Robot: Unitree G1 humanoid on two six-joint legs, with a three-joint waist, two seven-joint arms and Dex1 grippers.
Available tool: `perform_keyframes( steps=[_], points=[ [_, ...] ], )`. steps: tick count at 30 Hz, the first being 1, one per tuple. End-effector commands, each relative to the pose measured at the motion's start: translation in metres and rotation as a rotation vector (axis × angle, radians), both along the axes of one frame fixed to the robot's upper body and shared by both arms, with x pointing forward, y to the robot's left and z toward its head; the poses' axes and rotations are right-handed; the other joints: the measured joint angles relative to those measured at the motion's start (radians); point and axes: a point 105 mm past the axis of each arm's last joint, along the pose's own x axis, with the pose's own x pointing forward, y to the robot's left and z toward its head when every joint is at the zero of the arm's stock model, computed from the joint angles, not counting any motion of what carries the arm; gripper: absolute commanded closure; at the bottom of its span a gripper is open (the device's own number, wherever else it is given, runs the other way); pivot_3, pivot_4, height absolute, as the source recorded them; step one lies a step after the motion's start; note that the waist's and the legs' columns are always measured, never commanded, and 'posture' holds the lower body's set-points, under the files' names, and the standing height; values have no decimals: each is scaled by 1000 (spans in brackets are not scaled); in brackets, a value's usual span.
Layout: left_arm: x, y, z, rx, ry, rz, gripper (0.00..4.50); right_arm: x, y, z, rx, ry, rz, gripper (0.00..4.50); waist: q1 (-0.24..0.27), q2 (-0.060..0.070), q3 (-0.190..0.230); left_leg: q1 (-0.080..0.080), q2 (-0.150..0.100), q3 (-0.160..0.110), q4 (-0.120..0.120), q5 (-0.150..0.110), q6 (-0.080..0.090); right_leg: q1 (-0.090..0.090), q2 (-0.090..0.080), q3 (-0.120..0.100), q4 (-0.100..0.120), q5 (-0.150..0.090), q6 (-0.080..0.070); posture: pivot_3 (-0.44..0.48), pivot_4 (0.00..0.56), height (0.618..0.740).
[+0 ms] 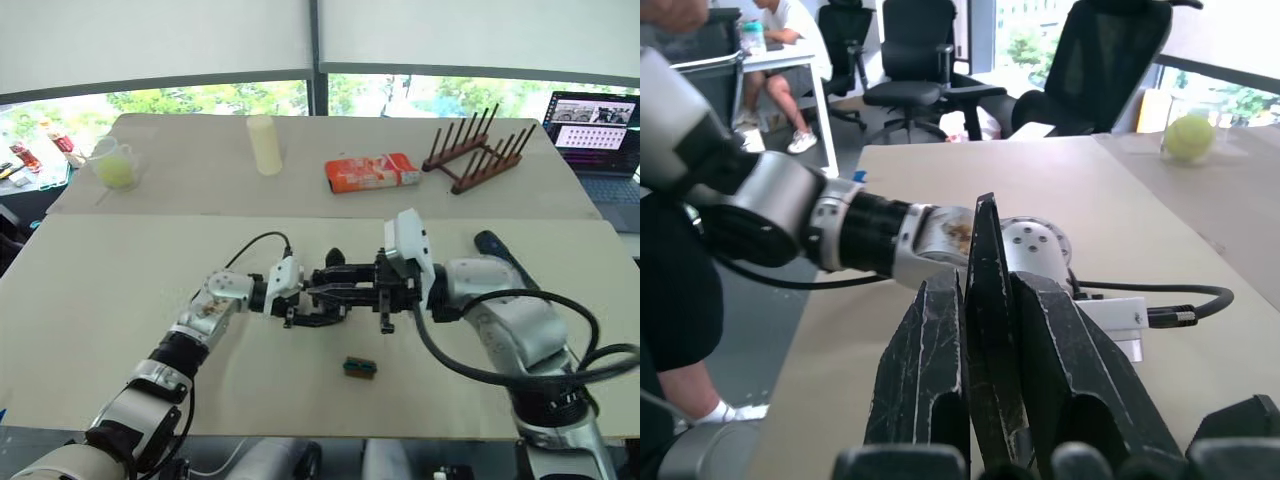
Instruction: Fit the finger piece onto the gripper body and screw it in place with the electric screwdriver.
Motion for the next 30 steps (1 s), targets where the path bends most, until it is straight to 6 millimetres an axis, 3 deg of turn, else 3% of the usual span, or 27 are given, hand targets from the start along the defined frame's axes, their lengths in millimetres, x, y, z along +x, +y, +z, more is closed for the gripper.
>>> perform_keyframes(
  steps=[1,9,30],
  points=[
    [-3,-6,7,-21,-26,4,2194,4,1,-1,20,-44,-5,4183,0,0,0,0,0,0,0,0,0,0,0,0,0,0,0,0,150,740],
    [-1,-5,8,-26,-26,60,2194,11,-8,-17,-5,-1,-1,4183,0,0,0,0,0,0,0,0,0,0,1,0,0,0,0,0,150,740],
    [-3,-6,11,-27,-29,58,2194,28,-5,-31,-54,10,26,4183,-2,0,0,0,0,0,0,0,0,0,1,0,0,0,0,0,150,740]
  ],
)
